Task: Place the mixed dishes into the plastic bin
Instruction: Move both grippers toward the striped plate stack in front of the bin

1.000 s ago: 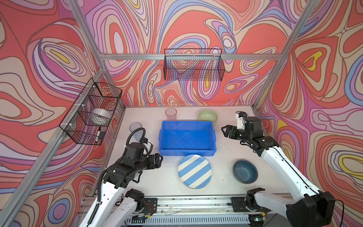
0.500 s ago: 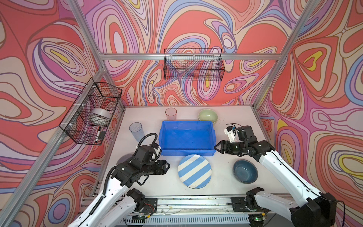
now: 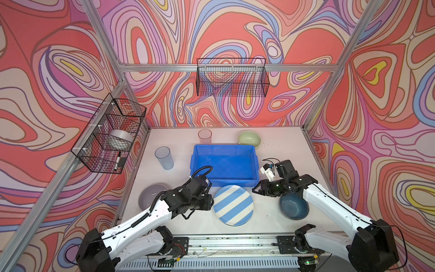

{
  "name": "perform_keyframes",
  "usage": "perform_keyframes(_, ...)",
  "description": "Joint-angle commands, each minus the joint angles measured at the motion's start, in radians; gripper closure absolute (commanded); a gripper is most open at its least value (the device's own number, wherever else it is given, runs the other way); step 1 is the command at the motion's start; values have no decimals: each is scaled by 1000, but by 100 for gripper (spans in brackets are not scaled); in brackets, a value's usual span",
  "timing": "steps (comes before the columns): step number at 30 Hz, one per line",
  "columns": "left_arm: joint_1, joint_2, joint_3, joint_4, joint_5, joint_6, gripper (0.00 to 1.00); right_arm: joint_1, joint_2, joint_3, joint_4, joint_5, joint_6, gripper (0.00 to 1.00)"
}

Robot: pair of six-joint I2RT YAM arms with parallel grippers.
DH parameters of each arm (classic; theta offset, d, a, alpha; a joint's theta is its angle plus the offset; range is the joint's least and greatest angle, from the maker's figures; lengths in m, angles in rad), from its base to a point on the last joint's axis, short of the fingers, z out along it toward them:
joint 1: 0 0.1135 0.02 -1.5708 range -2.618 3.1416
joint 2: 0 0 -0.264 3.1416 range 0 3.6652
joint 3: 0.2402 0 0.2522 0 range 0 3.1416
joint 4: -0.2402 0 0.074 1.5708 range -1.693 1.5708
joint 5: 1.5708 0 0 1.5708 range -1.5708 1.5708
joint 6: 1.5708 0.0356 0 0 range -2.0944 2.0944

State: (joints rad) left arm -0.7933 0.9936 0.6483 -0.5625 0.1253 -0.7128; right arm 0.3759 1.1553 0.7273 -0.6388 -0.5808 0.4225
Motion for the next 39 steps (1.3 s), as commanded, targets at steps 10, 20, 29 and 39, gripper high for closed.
perform_keyframes(10, -6, 62, -79, 165, -13, -60, 62, 43, 52, -80, 109, -22, 39, 63)
perform_keyframes(20, -6, 109, -164, 291, 47, -77, 71, 47, 118, -115, 158, -18, 47, 70)
perform_keyframes(29, -6, 115, -174, 277, 33, -75, 75, 57, 152, -127, 189, -24, 55, 74)
perform_keyframes(39, -6, 110, -178, 273, 32, -76, 80, 71, 134, -135, 187, -30, 65, 76)
